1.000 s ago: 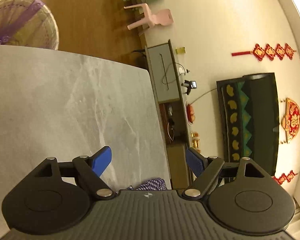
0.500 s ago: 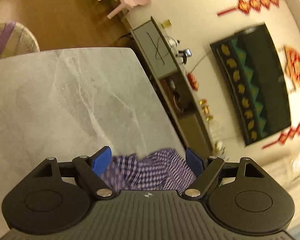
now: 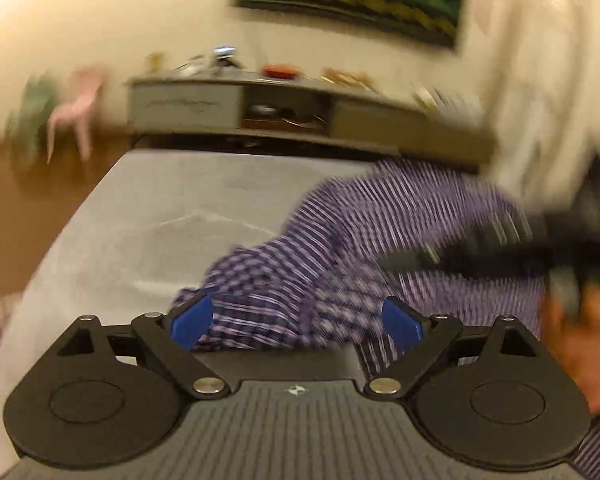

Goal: Fold clothes

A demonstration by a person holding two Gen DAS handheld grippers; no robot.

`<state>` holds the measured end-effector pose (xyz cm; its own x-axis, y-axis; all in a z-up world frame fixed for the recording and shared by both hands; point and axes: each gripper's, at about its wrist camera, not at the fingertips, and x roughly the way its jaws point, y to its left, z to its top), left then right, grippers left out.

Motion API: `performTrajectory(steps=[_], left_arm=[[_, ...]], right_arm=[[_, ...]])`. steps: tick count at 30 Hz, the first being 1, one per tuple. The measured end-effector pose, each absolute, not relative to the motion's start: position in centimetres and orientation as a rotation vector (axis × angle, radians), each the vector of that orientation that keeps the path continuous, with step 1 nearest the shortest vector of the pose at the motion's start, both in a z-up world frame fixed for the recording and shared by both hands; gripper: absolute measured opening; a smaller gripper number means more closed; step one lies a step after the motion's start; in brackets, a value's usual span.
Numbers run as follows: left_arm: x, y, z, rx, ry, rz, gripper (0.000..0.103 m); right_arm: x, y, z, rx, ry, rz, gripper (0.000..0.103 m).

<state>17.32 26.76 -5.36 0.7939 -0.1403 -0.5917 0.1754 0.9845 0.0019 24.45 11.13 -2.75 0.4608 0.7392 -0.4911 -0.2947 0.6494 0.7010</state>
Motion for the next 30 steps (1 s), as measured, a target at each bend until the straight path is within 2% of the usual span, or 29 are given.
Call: performTrajectory(steps=[7,8,9,10,11,12,13,16,18,20,23,25,27,30], left_arm=[[18.2,21.7,-8.8,0.374,0.565,-0.164,0.092],[18.5,21.4,-9.0,0.384,0.551,-0.156,0.089],[18.9,21.6,-9.0,0.368,0.553,-0.159,0.063],[19.4,21.8,-9.1,0.346,0.559,-0.164,0.048],[20.0,22.6,-8.7,0.288,0.573,-0.162,0.013],[20.3,24.0,-8.1,0.215,0.569,-0.139,0.007],[20.2,25.7,-7.2,0.14,0.535,-0.092,0.007],[17.5,35.8,-3.9,-0.354,0.325,0.169,0.005],[14.5,43.3,-5.1,-0.76,0.199,0.296,0.005],[13.4,47.2,-8.1,-0.993,0.211,0.346,0.005],[12.4,48.5,-11.4,-1.159,0.25,0.467,0.005],[10.9,49.3,-12.3,-1.258,0.193,0.502,0.005],[9.3,49.2,-11.1,-1.247,0.105,0.51,0.005],[6.9,48.4,-7.1,-1.202,-0.134,0.353,0.005]], right_arm=[[23.6,15.1,0.1,0.528,0.893,0.794,0.002],[23.1,15.5,0.4,0.528,0.896,0.809,0.002],[22.7,15.8,0.7,0.528,0.898,0.823,0.002],[22.7,15.8,0.7,0.528,0.898,0.831,0.002],[22.8,15.8,0.7,0.539,0.891,0.831,0.002],[23.0,15.5,0.7,0.563,0.878,0.825,0.007],[23.2,14.9,0.8,0.592,0.861,0.819,0.011],[23.8,12.6,0.5,0.678,0.797,0.788,0.014],[24.4,12.1,-0.6,0.657,0.803,0.743,0.021],[25.0,13.0,-2.6,0.564,0.878,0.692,0.022],[25.2,14.4,-5.9,0.428,0.99,0.628,0.022],[24.9,14.6,-7.6,0.383,1.03,0.596,0.022],[24.5,14.4,-8.1,0.389,1.03,0.594,0.02],[24.8,14.8,-7.3,0.368,1.02,0.595,0.034]])
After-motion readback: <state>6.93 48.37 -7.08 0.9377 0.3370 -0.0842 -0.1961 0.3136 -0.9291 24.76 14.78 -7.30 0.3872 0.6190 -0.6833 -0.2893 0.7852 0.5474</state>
